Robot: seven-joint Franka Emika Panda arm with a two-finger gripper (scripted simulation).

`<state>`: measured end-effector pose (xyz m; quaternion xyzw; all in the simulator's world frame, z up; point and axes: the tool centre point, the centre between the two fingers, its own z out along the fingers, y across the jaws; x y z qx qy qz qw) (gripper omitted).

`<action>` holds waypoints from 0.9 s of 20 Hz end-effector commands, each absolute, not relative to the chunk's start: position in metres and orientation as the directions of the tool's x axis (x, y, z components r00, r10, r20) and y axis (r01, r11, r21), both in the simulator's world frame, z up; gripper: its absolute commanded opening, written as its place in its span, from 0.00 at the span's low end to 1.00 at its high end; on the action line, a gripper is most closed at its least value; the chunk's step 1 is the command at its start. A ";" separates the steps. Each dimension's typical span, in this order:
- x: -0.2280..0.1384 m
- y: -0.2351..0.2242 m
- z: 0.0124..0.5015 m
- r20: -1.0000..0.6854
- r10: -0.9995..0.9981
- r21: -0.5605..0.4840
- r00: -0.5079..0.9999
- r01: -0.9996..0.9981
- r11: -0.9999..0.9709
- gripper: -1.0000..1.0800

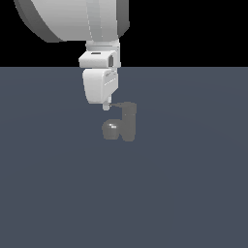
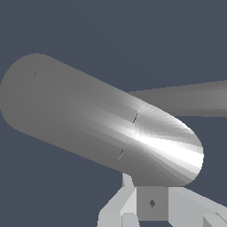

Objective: Turn on the faucet by rotating a designated handle.

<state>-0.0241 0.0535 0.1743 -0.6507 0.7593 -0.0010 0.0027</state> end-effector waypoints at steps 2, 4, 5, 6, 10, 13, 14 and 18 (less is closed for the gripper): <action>-0.030 0.038 0.174 -0.002 -0.988 -0.004 -0.157 -0.988 0.157 0.00; -0.034 0.028 0.174 -0.002 -0.987 -0.004 -0.158 -0.987 0.158 0.00; -0.036 0.022 0.174 -0.002 -0.987 -0.003 -0.158 -0.987 0.158 0.00; -0.038 0.017 0.174 -0.002 -0.987 -0.003 -0.159 -0.987 0.159 0.00; -0.047 -0.006 0.173 -0.001 -0.987 -0.001 -0.161 -0.987 0.161 0.00; -0.053 -0.023 0.173 0.000 -0.987 0.000 -0.163 -0.987 0.163 0.00; -0.056 -0.029 0.173 0.000 -0.987 0.000 -0.164 -0.987 0.164 0.00; -0.048 -0.012 0.174 -0.005 -0.992 -0.004 -0.128 -0.992 0.128 0.00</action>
